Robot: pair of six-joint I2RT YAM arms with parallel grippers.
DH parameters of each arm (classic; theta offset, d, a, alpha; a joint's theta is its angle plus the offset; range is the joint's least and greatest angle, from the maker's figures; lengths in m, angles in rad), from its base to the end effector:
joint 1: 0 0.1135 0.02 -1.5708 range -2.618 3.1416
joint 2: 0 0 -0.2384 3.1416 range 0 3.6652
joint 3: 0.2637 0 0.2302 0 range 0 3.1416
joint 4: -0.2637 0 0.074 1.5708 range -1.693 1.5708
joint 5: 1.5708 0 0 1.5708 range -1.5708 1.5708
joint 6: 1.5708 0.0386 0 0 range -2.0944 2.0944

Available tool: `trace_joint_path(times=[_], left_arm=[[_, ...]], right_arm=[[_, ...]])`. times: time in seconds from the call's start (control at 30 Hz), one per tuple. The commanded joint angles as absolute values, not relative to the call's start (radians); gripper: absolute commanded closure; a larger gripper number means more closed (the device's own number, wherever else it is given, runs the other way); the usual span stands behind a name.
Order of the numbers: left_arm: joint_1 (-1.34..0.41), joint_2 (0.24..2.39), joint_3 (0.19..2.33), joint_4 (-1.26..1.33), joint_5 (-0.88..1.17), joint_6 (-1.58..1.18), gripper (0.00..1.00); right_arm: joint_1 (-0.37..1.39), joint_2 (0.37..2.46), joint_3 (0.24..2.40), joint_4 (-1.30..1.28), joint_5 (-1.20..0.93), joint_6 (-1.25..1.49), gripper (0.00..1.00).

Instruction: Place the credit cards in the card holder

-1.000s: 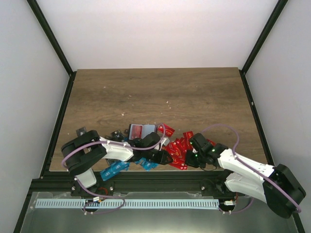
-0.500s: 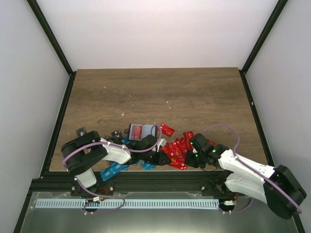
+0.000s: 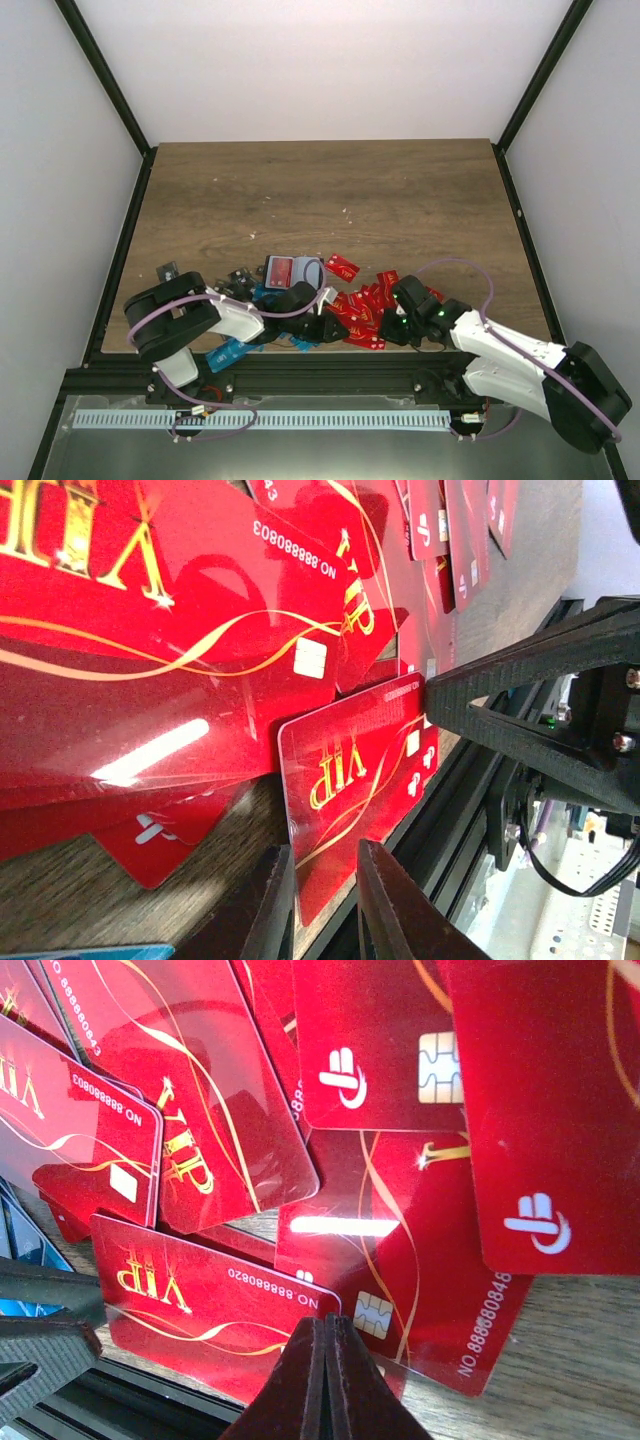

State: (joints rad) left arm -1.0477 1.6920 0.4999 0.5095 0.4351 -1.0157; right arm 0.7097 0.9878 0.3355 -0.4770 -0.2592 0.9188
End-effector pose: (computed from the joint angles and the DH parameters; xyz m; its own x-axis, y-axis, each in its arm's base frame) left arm 0.1214 -0.2432 0.0971 -0.9725 0.1438 -0.1830 0.2323 0.5538 -0.7996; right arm 0.1068 0.1048 0.1247 -0.9828 0.1686 -0.0751 0.1126 0.8699 0.4803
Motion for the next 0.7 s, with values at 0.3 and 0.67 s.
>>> trace_joint_path(times=[0.3, 0.67], left_arm=[[-1.052, 1.672, 0.485, 0.789, 0.471, -1.065, 0.80], [-1.053, 1.677, 0.479, 0.766, 0.457, -1.054, 0.90]], right_arm=[[0.718, 0.970, 0.249, -0.425, -0.323, 0.943, 0.99], [0.718, 0.985, 0.251, -0.392, -0.348, 0.946, 0.99]])
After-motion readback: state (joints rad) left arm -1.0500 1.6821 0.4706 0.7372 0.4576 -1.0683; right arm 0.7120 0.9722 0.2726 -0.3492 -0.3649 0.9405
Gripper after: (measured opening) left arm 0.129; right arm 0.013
